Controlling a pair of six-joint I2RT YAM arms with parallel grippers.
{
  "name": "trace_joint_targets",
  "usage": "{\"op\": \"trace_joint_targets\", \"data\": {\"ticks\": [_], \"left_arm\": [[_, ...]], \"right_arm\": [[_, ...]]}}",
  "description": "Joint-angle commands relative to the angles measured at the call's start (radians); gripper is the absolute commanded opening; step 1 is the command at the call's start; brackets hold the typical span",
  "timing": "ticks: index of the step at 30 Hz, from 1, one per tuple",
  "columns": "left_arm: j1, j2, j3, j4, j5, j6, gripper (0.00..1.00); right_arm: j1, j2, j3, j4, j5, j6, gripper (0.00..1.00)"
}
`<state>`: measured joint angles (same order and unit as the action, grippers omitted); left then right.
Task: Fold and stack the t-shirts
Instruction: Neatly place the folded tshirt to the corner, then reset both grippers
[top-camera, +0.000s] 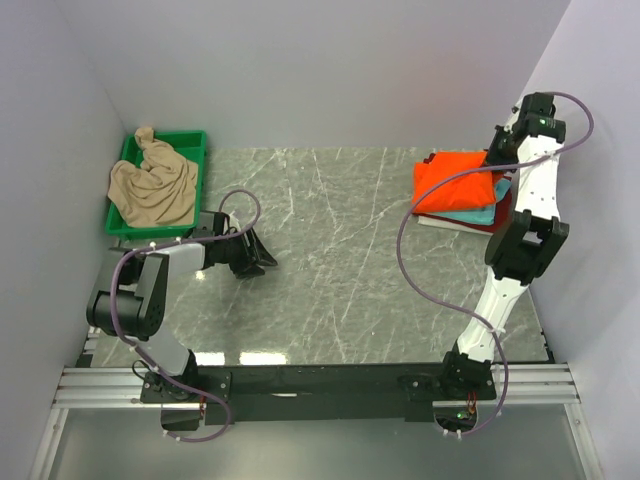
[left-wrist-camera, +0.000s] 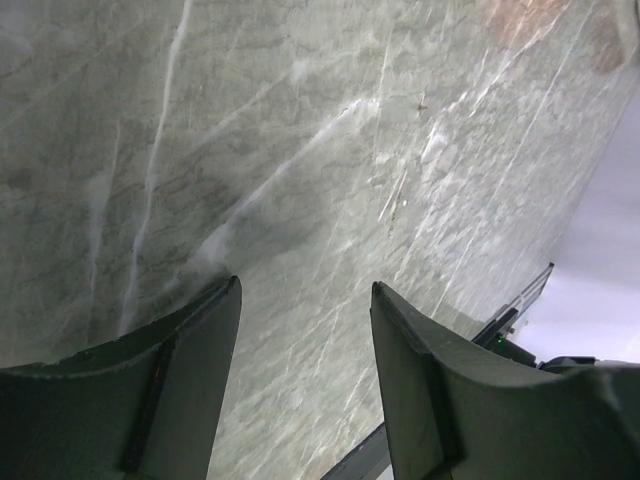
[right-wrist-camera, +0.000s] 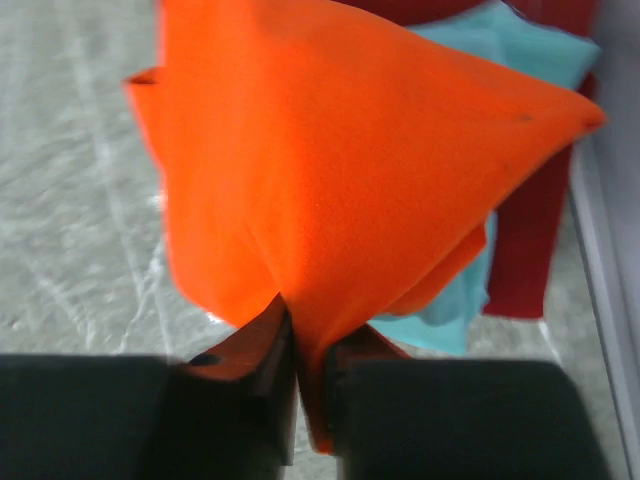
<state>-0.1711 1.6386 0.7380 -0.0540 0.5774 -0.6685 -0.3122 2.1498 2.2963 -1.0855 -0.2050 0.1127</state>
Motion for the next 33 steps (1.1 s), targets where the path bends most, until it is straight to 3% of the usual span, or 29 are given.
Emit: {"op": "trace_joint_targets", "data": {"ticks": [1,3,7,10,19,27,33], "left_arm": [[-0.011,-0.037,0.014,-0.076,-0.065,0.030,0.62],[-0.016,-0.074,0.026,-0.095,-0.071,0.027,0.62],[-0.030,-0.143,0.066,-0.125,-0.112,0.017,0.62],[-0.041,-0.201,0.098,-0.150,-0.155,0.014,0.63],[-0.051,-0.353,0.124,-0.194,-0.284,0.012,0.63],[-0.051,-0.496,0.074,-0.169,-0.364,-0.002,0.64],[-0.051,-0.630,0.026,-0.158,-0.462,0.000,0.64]], "right_arm": [[-0.005,-0.027,-0.020,0.024,0.165,0.022,0.34],[-0.005,-0.039,-0.041,0.006,0.251,0.051,0.42],[-0.001,-0.143,-0.144,0.025,0.343,0.070,0.74],[0.008,-0.224,-0.236,0.047,0.389,0.076,0.82],[0.122,-0.444,-0.453,0.082,0.467,0.111,0.85],[0.297,-0.762,-0.820,0.338,0.166,0.174,0.85],[0.462,-1.005,-1.207,0.622,0.084,0.229,0.85]]}}
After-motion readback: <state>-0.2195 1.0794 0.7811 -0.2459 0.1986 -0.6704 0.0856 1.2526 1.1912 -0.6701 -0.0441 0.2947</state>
